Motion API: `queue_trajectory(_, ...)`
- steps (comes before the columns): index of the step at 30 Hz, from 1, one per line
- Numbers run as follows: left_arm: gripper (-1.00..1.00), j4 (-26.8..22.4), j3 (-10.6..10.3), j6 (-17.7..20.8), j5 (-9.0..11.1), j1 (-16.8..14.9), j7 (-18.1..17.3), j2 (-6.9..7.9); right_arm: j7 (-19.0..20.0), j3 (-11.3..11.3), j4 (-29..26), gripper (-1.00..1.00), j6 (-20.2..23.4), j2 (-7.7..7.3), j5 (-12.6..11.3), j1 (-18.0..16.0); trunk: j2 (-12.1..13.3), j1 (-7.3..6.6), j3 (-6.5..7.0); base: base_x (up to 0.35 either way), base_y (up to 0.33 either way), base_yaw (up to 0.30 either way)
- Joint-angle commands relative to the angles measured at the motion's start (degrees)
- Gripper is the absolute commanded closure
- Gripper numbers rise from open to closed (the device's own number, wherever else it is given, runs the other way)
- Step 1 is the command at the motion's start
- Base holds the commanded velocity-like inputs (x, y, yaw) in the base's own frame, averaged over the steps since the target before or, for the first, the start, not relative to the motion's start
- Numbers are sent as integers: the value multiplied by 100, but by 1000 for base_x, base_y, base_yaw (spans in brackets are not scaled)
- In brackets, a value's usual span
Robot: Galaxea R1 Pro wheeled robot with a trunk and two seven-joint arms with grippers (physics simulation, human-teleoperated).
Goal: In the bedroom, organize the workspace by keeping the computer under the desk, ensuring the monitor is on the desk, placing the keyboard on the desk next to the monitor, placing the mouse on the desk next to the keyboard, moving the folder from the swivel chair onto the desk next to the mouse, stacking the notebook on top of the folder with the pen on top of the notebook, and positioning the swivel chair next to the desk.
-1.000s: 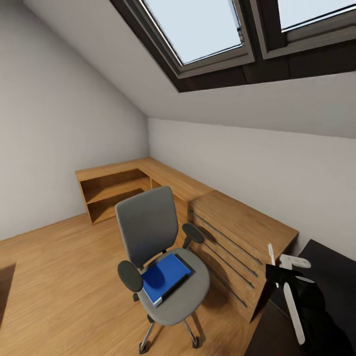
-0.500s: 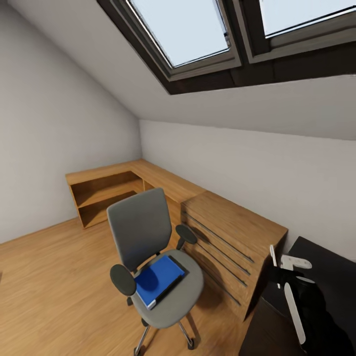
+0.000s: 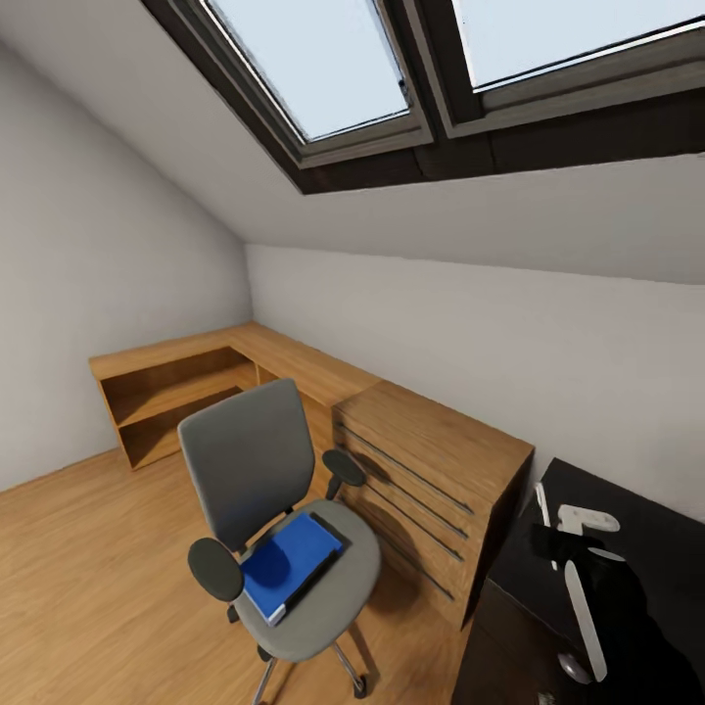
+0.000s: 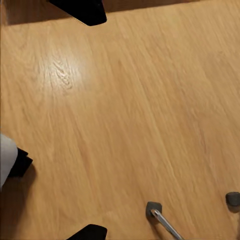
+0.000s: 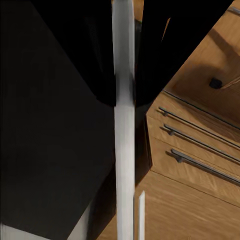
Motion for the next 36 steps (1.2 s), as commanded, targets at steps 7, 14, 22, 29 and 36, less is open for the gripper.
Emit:
queue_trajectory(7, -100, 484, -52, -1134, -154, -3, 29, -13, -11, 19, 420, 100, -226, 3, 1, -9, -7, 1, 35, 0, 0, -208)
queue_trajectory(14, -100, 522, -52, -1246, -191, -3, 29, -18, -16, 30, 558, 100, -396, 0, 20, -14, -7, 1, 73, 0, 0, -236)
queue_trajectory(22, -100, 524, -50, -1390, -193, -3, 29, -22, -27, 40, 554, 100, -454, 6, 24, -14, -7, 1, 88, 0, 0, -99)
queue_trajectory(29, -100, 536, -43, -1710, -180, -3, 29, -22, -31, 42, 1094, 100, -517, -18, 33, -260, -7, 1, 88, 0, 0, -4)
queue_trajectory(36, -100, 541, -43, -1786, -176, -3, 34, -22, -32, 39, 1937, 100, -920, -167, 35, -661, -7, 1, 88, 0, 0, 0)
